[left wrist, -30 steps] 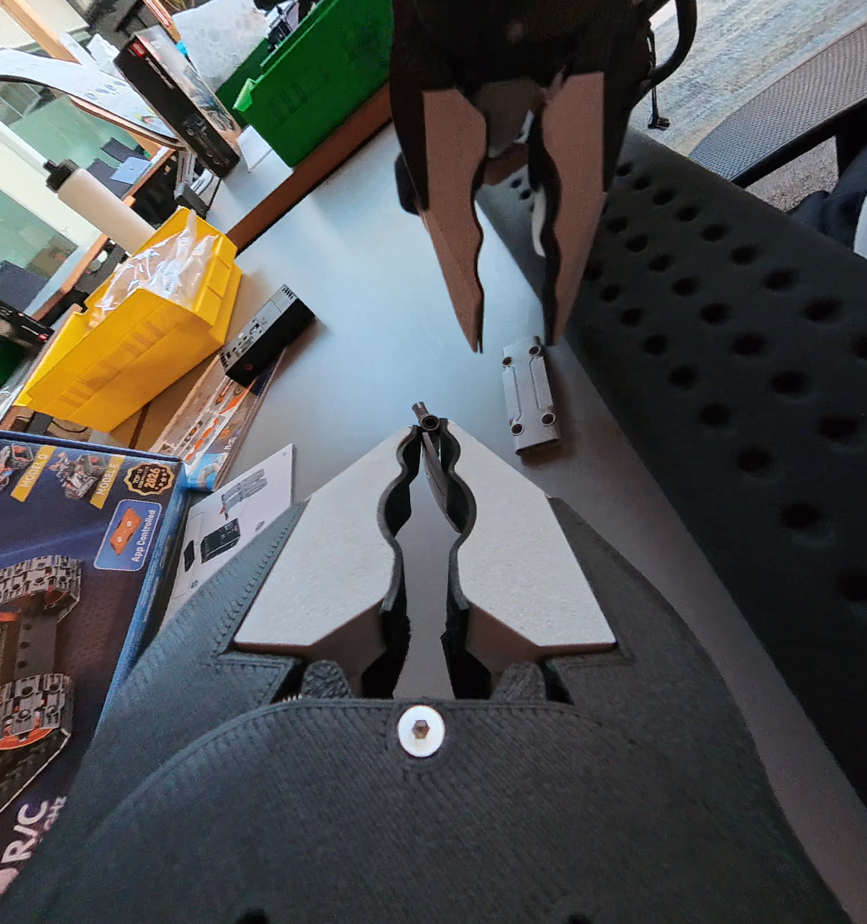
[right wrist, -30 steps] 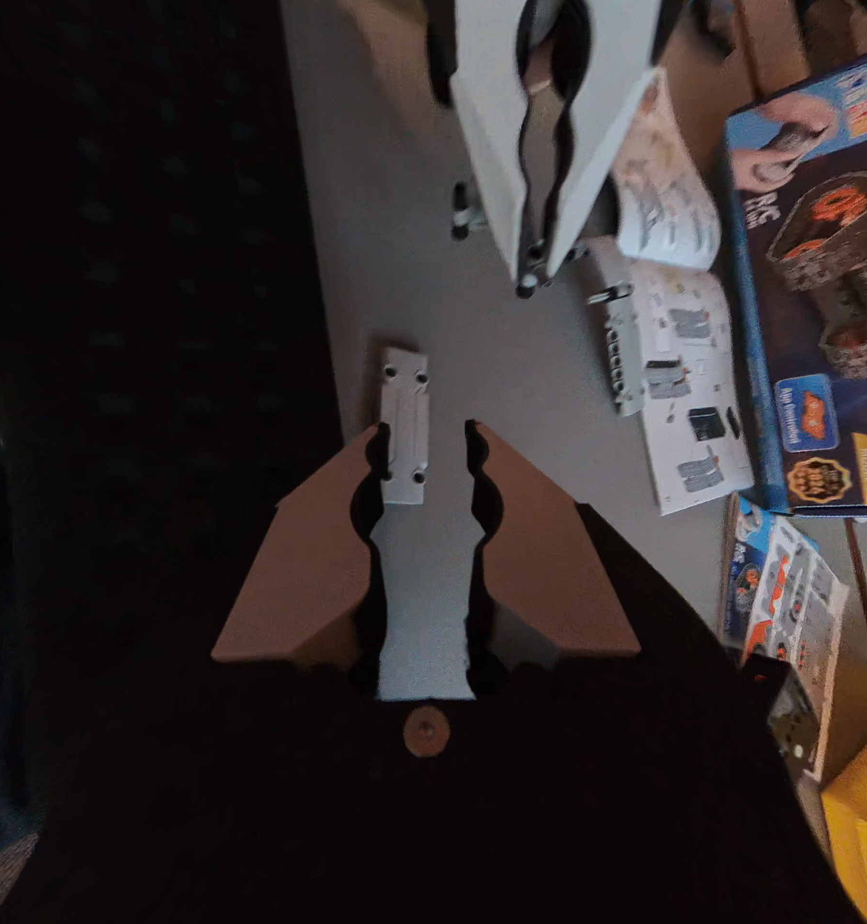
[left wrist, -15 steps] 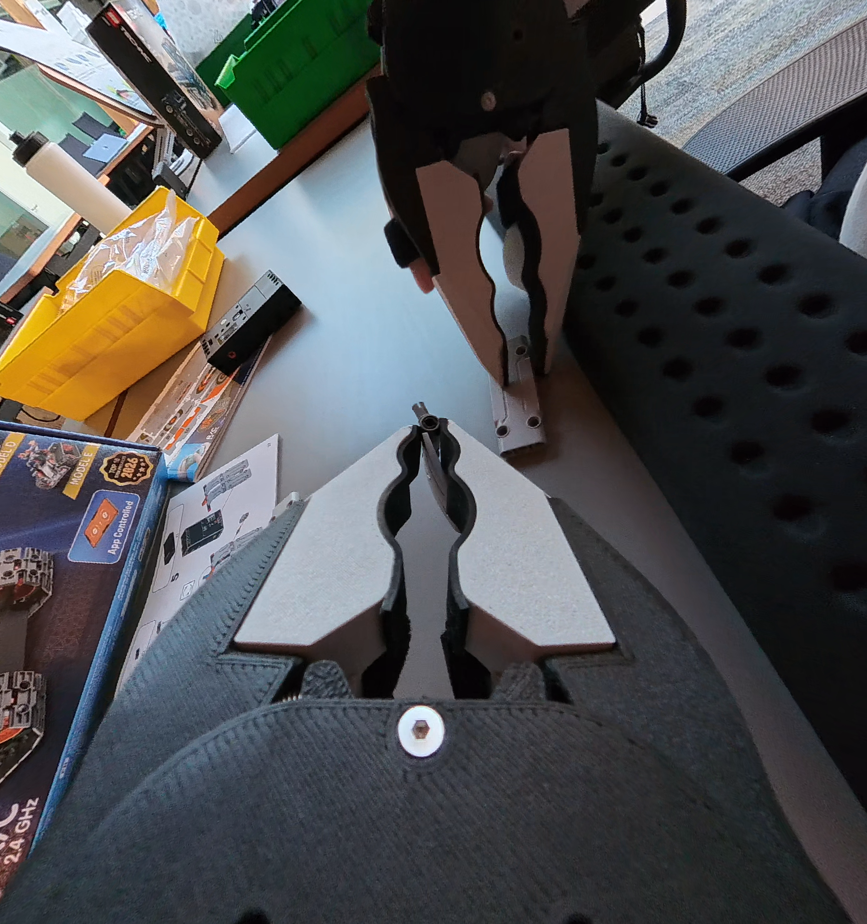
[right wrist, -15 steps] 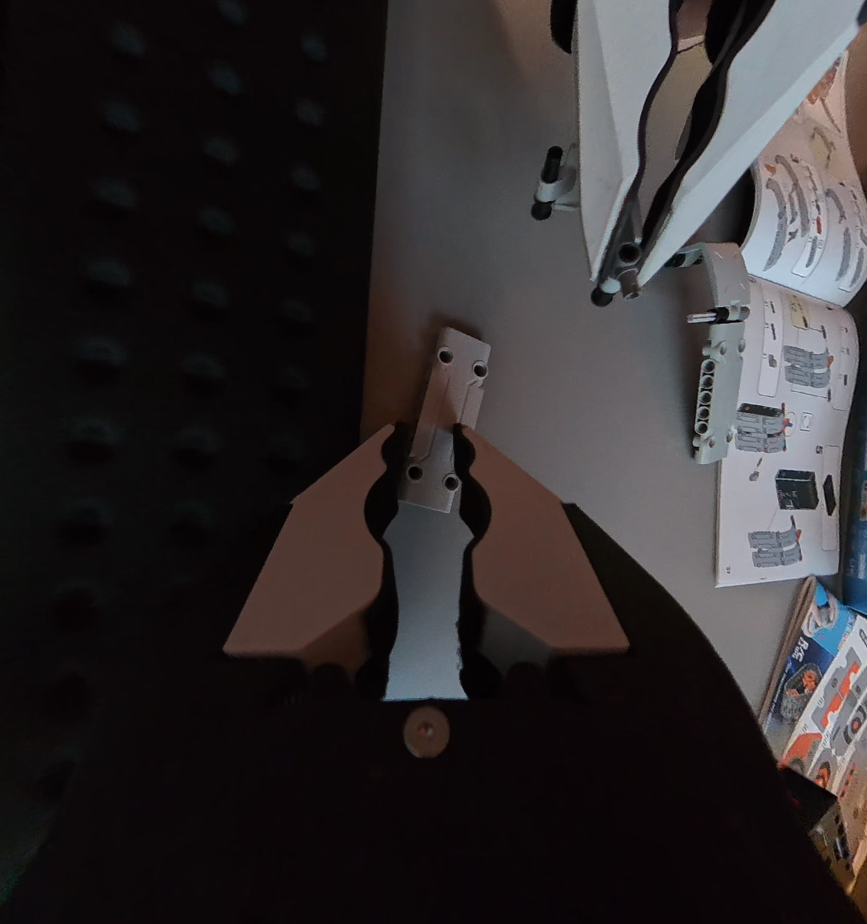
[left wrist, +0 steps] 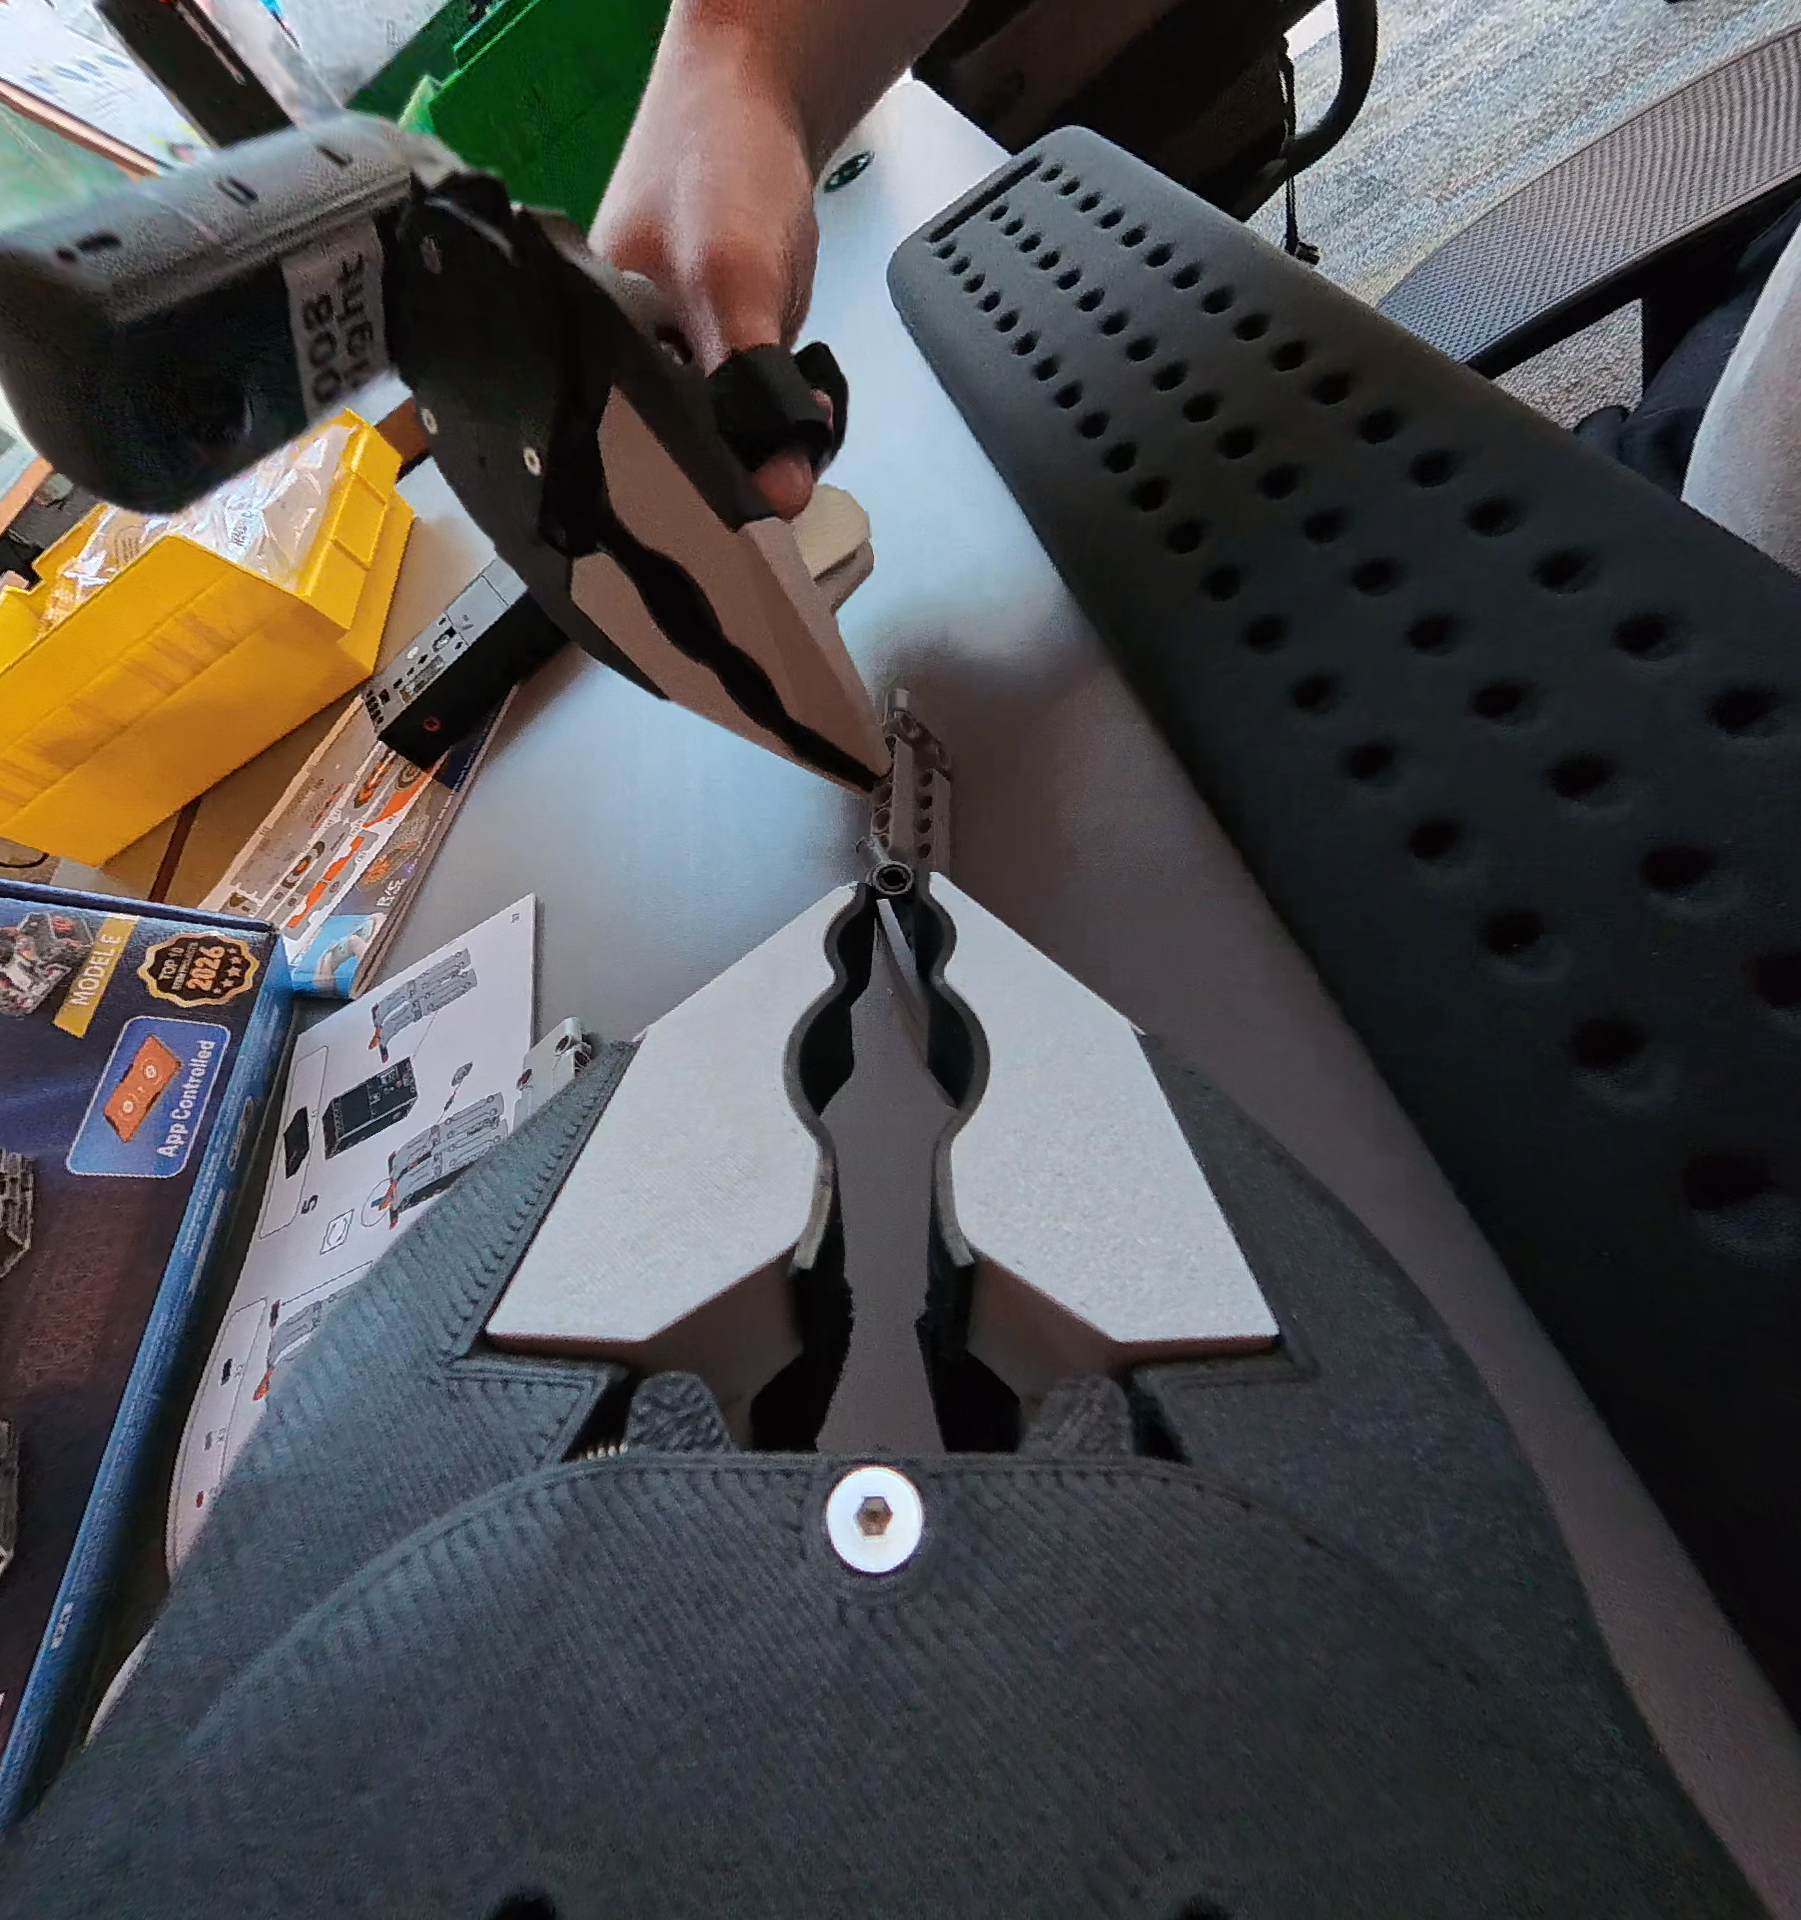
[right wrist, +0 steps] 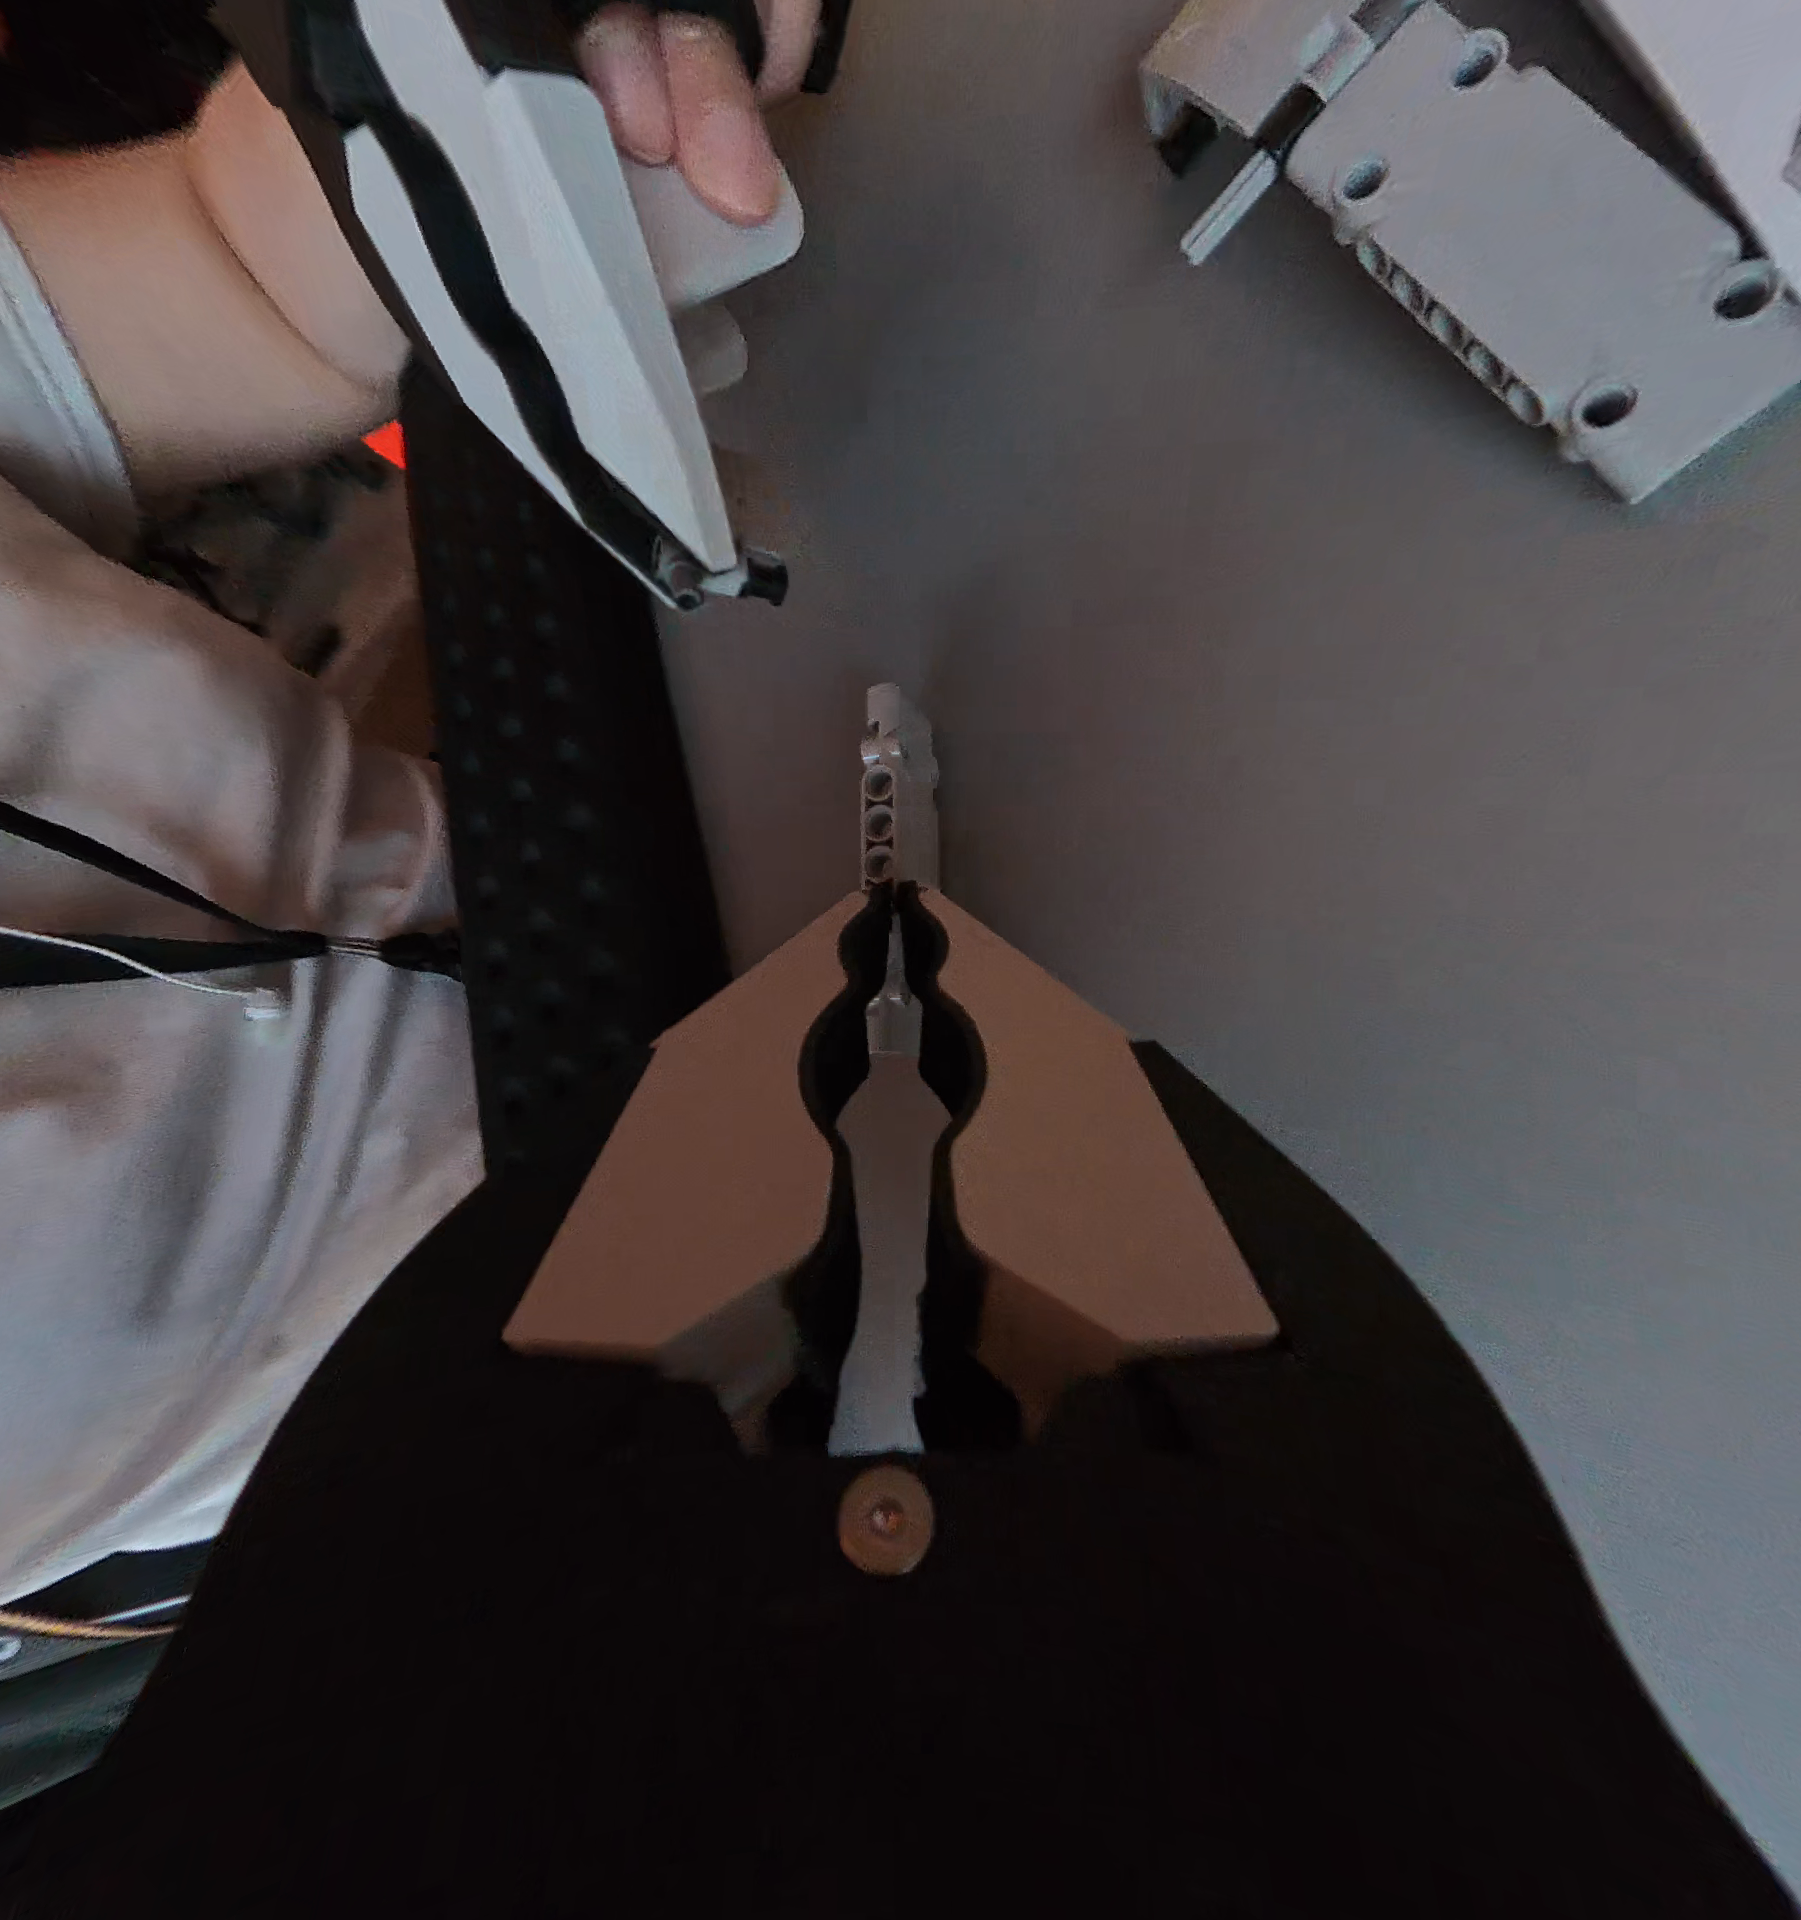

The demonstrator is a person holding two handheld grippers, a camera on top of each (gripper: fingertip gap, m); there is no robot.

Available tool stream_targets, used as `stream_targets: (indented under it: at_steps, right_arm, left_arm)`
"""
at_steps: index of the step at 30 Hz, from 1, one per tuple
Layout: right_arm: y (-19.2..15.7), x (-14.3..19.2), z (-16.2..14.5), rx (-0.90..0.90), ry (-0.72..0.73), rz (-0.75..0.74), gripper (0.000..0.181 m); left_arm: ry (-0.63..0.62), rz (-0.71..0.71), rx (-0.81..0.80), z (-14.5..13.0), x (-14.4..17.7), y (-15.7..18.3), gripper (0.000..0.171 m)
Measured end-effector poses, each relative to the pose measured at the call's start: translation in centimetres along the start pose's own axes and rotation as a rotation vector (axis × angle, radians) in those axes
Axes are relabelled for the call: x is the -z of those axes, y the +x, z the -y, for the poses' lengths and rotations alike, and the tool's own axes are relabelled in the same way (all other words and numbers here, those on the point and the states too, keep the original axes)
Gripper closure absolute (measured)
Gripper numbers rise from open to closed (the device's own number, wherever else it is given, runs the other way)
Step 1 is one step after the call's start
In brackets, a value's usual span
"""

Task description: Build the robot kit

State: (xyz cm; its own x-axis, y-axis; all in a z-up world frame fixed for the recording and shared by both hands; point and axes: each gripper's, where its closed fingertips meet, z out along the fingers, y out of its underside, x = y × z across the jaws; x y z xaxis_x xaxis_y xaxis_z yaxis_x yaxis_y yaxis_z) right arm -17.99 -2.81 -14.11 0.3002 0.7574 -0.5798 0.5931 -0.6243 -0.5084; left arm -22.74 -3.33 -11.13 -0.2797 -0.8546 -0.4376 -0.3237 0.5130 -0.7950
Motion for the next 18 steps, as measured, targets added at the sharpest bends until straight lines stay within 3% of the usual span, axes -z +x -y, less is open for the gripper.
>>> stream_targets:
  at_steps: [9,18]
  right_arm:
    - [-0.2,-0.2,0.1,-0.001,0.016,0.056,0.179]
    - [-0.6,-0.1,0.4,0.065,0.029,0.021,0.174]
  left_arm:
    - [0.001,0.001,-0.001,0.0,0.0,0.0,0.166]
    - [0.007,0.012,0.004,0.0,0.1,-0.3,0.166]
